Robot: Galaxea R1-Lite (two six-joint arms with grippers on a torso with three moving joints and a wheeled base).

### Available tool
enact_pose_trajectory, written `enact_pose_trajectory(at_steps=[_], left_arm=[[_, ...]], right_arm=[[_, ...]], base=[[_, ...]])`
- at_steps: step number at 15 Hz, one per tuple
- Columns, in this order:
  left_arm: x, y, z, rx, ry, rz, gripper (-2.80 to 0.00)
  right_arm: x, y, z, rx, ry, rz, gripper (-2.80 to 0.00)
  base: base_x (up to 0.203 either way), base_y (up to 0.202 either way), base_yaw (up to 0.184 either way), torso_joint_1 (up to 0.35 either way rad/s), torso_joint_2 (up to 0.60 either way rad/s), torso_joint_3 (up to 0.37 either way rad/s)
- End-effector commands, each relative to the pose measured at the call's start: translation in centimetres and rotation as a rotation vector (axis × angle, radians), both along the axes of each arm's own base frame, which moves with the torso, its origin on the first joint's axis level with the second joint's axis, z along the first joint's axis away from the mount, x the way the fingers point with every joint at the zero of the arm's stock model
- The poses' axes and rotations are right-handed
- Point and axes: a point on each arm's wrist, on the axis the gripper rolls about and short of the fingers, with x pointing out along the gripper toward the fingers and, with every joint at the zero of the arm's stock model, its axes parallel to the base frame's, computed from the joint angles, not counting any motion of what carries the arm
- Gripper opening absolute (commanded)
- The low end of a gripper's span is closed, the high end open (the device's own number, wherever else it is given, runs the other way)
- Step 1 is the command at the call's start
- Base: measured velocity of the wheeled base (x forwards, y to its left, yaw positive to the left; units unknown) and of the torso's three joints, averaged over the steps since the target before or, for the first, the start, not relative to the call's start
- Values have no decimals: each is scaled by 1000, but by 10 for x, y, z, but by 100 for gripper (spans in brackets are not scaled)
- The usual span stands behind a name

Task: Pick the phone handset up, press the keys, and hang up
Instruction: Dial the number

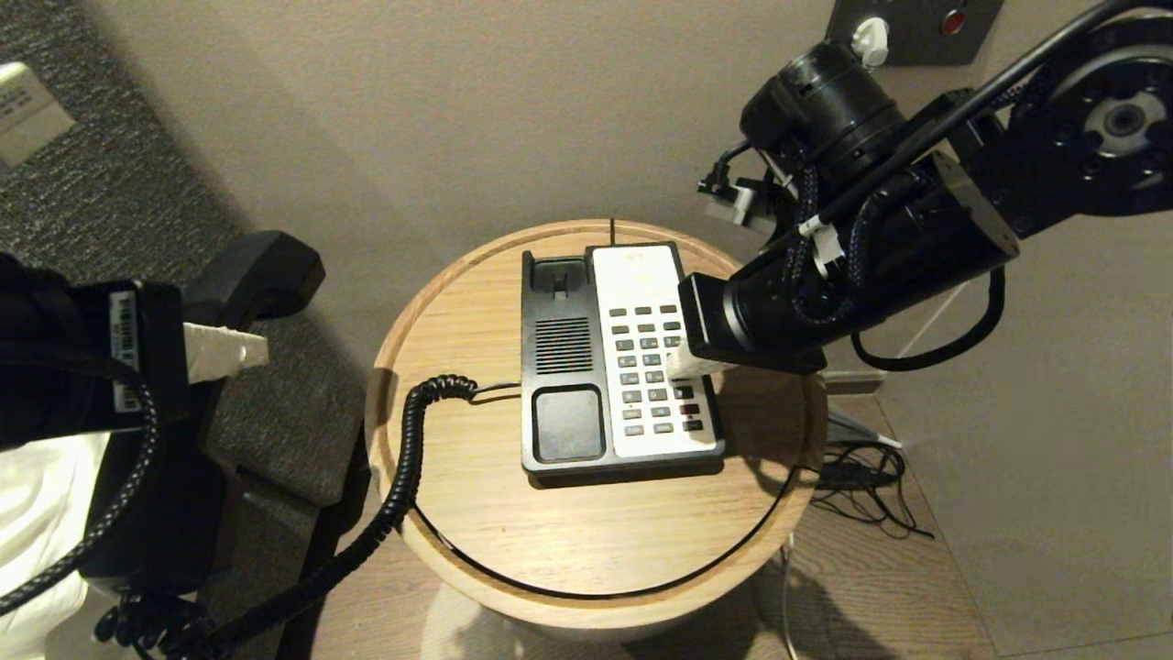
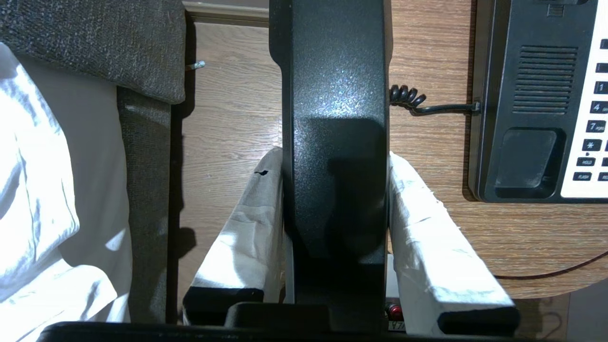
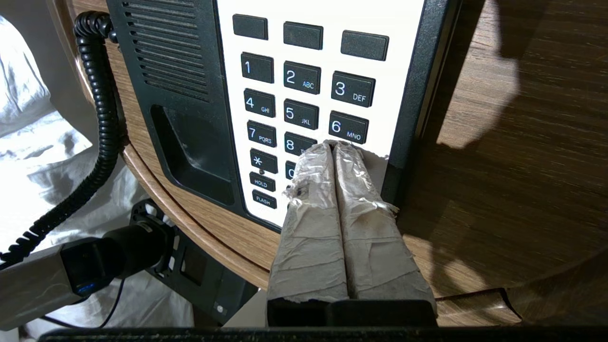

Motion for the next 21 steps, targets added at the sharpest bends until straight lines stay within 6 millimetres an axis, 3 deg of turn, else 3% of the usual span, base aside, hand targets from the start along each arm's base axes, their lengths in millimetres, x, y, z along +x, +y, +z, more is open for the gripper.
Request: enact_pose_trajectory(at_steps=[1, 9, 21], left_arm=[[0, 0, 0, 1, 1, 5, -280], [0, 0, -1, 7, 3, 2, -280], [1, -1, -7, 27, 23, 5, -280]], right_arm=[[-2, -2, 0, -2, 5, -3, -280], [-26, -2, 19, 33, -24, 42, -280], [-32, -7, 8, -30, 46, 39, -280]], base=[[0, 0, 0, 0, 0, 0], [0, 0, 0, 0, 0, 0], [0, 0, 0, 0, 0, 0]])
